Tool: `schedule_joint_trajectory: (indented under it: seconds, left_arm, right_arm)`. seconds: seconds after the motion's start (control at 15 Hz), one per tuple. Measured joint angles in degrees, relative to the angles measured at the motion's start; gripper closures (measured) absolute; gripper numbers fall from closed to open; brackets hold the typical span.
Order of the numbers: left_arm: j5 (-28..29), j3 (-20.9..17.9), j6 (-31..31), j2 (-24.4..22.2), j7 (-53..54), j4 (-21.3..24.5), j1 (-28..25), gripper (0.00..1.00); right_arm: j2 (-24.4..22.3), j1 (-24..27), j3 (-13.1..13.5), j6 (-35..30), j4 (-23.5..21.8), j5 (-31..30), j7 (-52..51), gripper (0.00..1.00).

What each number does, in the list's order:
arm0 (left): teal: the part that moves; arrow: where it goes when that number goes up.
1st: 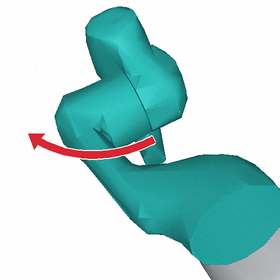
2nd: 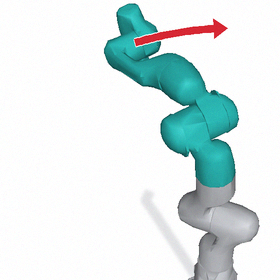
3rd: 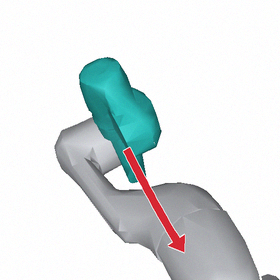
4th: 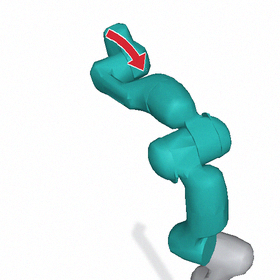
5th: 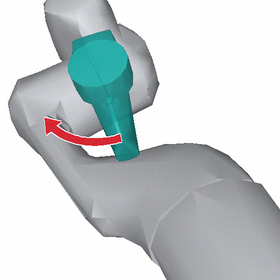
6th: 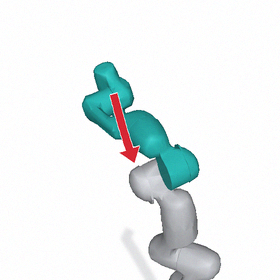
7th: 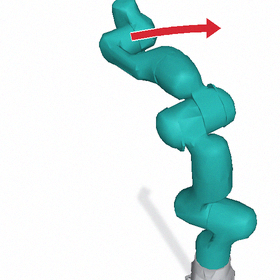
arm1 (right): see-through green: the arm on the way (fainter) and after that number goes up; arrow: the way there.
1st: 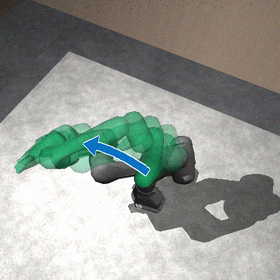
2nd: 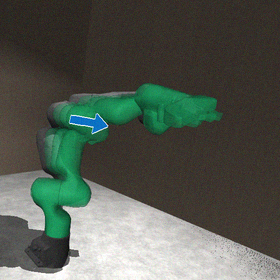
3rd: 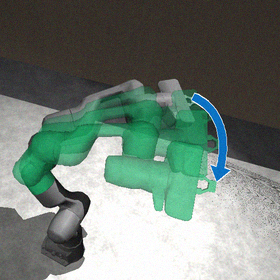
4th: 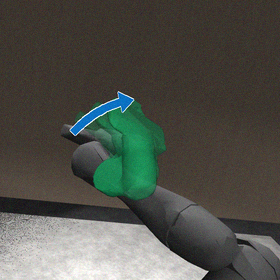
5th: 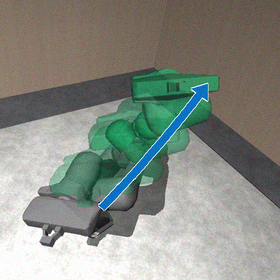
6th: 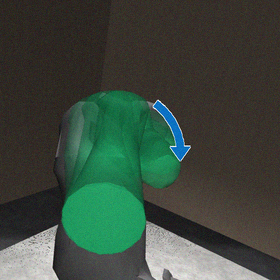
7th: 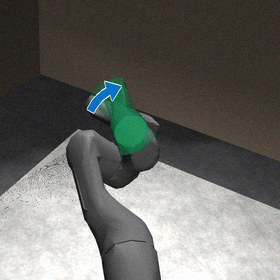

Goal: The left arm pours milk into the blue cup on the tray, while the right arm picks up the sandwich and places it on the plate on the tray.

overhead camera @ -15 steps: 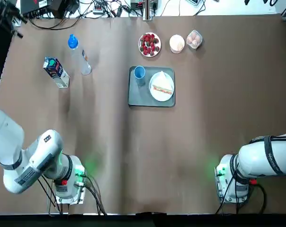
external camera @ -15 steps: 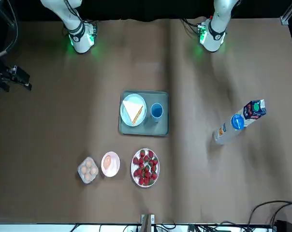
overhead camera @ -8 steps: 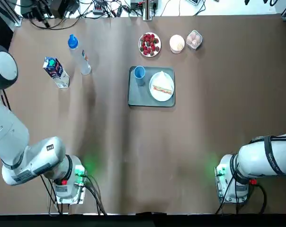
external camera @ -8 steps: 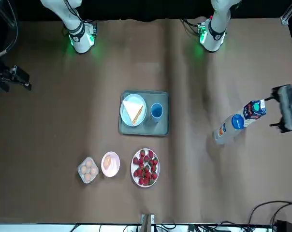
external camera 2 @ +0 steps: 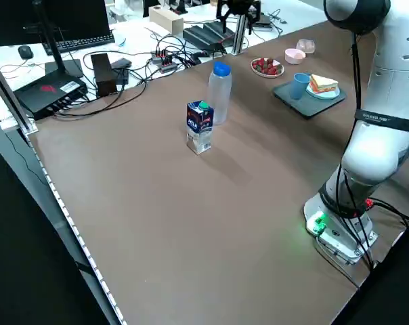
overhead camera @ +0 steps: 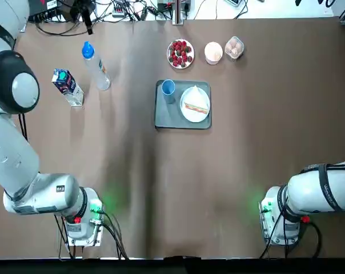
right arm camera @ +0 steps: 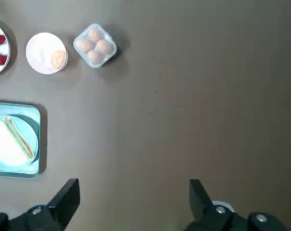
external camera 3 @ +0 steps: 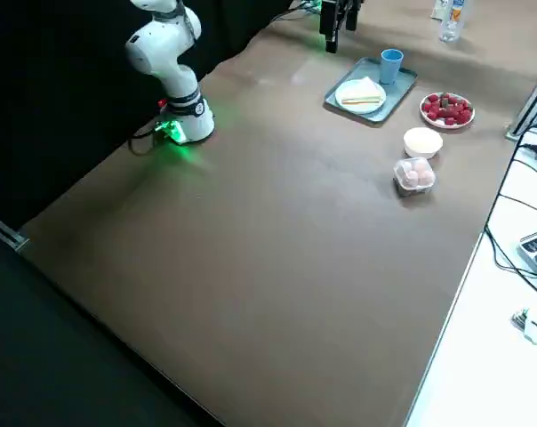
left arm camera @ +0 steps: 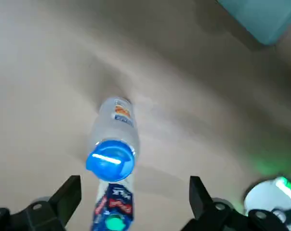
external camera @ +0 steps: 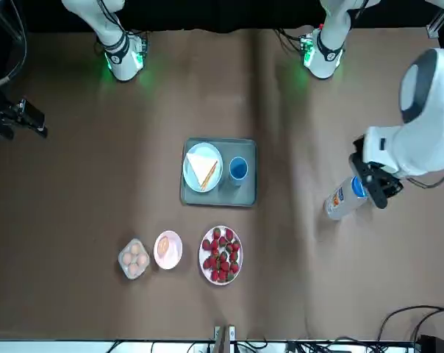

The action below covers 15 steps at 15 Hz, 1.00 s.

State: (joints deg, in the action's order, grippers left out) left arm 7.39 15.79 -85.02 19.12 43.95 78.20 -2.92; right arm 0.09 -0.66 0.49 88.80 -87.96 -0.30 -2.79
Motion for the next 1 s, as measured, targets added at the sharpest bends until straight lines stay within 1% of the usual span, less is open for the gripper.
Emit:
schedule_joint_trajectory:
  seconds: [0.27, 0.53, 0.67, 0.87, 1.0]
  left_arm:
    - [2.3, 2.89, 1.09, -0.83, -17.55, 0.09, 0.36, 0.01]
    - [4.42, 3.3, 1.45, -2.48, -36.19, 0.48, 0.15, 0.01]
    - [4.6, 3.37, 1.44, -3.05, -45.25, 0.51, -0.11, 0.01]
    - [4.0, 3.36, 0.69, -4.62, -53.28, 0.51, -0.61, 0.01]
    - [1.51, 3.35, -0.12, -5.8, -56.77, 0.52, -1.12, 0.01]
  right_arm:
    - [0.0, 0.0, 0.01, 0.0, 0.0, 0.0, 0.0, 0.0]
    - [0.0, 0.0, 0.0, 0.0, 0.0, 0.0, 0.0, 0.0]
    - [0.0, 0.0, 0.0, 0.0, 0.0, 0.0, 0.0, 0.0]
    - [0.0, 0.0, 0.01, 0.0, 0.0, 0.0, 0.0, 0.0]
    - [0.0, 0.01, 0.01, 0.0, 0.0, 0.0, 0.0, 0.0]
